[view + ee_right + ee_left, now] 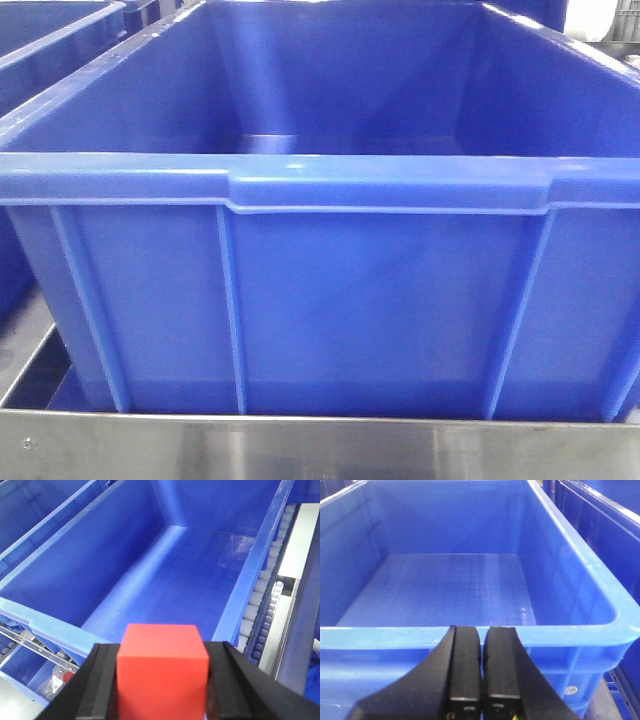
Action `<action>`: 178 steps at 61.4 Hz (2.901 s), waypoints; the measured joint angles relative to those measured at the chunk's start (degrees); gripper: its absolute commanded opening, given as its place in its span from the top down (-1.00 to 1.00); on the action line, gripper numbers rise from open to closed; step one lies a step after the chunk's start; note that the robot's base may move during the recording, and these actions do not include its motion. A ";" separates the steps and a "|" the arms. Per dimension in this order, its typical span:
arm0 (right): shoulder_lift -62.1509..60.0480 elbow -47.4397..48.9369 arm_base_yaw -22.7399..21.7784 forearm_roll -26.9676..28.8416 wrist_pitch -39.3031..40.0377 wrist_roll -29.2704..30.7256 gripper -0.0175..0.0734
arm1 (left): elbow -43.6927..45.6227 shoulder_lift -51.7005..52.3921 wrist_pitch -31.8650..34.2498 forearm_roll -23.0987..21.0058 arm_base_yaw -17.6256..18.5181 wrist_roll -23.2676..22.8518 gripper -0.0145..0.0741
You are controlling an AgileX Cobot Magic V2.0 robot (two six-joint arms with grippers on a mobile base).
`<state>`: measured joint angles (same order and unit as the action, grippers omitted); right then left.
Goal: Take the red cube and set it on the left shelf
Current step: 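Move the right gripper with the red cube over the blue crate, then lower the red cube into the blue crate and open the right gripper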
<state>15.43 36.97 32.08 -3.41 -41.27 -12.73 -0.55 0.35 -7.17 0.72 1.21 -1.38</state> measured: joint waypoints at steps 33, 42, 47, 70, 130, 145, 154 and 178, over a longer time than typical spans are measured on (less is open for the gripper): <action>0.00 0.00 0.00 0.00 0.00 0.00 0.16 | 0.00 0.00 0.00 0.00 0.00 0.00 0.44; 0.00 0.00 0.00 0.00 0.00 0.00 0.16 | 0.00 0.00 0.00 0.00 0.00 0.00 0.44; 0.00 0.00 0.00 0.00 0.00 0.00 0.16 | 0.00 0.00 0.00 0.00 0.00 0.00 0.44; 0.00 0.00 0.00 0.00 0.00 0.00 0.16 | 0.00 0.00 0.00 0.00 0.00 0.00 0.44; 38.65 26.42 0.00 6.18 -12.15 13.55 0.16 | 0.00 0.00 0.00 0.00 0.00 0.00 0.44; 53.38 33.77 3.09 6.21 -8.93 14.30 0.16 | 0.00 0.00 0.00 0.00 0.00 0.00 0.44; 63.27 39.64 4.96 6.42 -7.80 14.33 0.16 | 0.00 0.00 0.00 0.00 0.00 0.00 0.44; 80.64 48.37 5.00 6.16 -7.36 14.33 0.16 | 0.00 0.00 0.00 0.00 0.00 0.00 0.44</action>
<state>96.06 85.33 37.08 2.75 -48.63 1.59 -0.55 0.35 -7.17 0.72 1.21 -1.38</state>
